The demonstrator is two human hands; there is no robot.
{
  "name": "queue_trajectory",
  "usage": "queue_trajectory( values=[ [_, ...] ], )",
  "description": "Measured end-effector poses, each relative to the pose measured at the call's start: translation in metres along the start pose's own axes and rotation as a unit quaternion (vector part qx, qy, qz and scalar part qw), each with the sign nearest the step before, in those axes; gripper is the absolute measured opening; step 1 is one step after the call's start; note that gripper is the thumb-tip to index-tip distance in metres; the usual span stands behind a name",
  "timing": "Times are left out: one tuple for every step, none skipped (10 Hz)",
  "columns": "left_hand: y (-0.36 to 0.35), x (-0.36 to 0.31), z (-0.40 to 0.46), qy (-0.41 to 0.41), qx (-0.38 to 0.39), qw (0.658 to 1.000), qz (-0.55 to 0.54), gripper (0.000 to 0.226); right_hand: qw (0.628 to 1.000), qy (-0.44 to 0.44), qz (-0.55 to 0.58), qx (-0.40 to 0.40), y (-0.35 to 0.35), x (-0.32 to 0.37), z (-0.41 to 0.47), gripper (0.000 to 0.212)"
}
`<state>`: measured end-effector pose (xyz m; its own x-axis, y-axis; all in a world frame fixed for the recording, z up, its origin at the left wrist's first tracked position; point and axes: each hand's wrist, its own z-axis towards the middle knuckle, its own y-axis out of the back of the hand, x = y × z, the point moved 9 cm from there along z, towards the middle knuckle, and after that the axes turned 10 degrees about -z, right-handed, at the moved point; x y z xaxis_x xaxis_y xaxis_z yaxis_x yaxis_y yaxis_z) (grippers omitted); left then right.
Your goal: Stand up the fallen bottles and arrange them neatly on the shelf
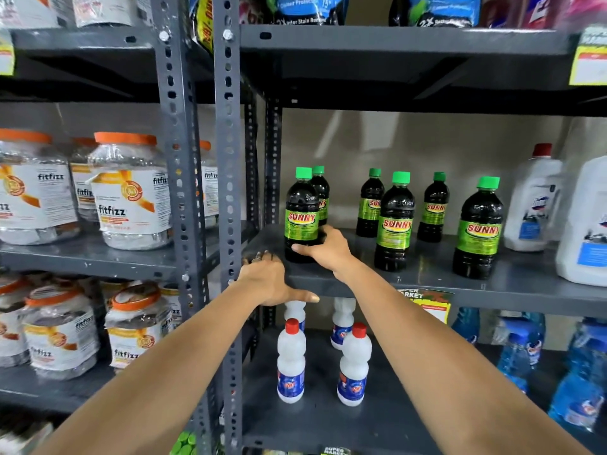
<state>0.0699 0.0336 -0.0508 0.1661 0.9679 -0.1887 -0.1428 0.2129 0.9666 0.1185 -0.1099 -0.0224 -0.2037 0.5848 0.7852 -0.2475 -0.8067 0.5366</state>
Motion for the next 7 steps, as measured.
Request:
queue_trajectory(
  values=[
    [0.001, -0.001, -0.001, -0.005, -0.002, 1.0, 0.006, 0.139, 1.0, 0.001, -0.001, 0.005, -0.001, 0.0, -0.002, 0.077],
    [0.002, -0.001, -0.003, -0.006, 0.0, 1.0, 0.0, 0.141, 1.0, -0.004, 0.004, 0.008, -0.002, -0.001, -0.002, 0.078],
    [0.001, 0.002, -0.001, 0.001, -0.007, 1.0, -0.019, 0.145, 1.0, -0.004, 0.018, 0.001, -0.002, 0.0, -0.005, 0.079],
    [0.0, 0.002, -0.005, -0.023, -0.049, 0.998, -0.03, 0.151, 0.997, -0.009, 0.06, -0.04, 0.011, 0.002, -0.021, 0.086],
    [0.007, -0.001, -0.019, -0.072, -0.13, 0.979, -0.14, 0.145, 0.984, 0.045, 0.116, -0.124, 0.049, 0.018, -0.054, 0.072],
    [0.038, -0.025, -0.038, -0.129, -0.287, 0.929, -0.196, 0.119, 0.952, 0.111, 0.216, -0.184, 0.112, 0.05, -0.11, 0.047],
    [0.091, -0.078, -0.042, -0.163, -0.391, 0.893, -0.152, 0.1, 0.904, 0.223, 0.322, -0.172, 0.174, 0.104, -0.182, 0.024]
  ],
)
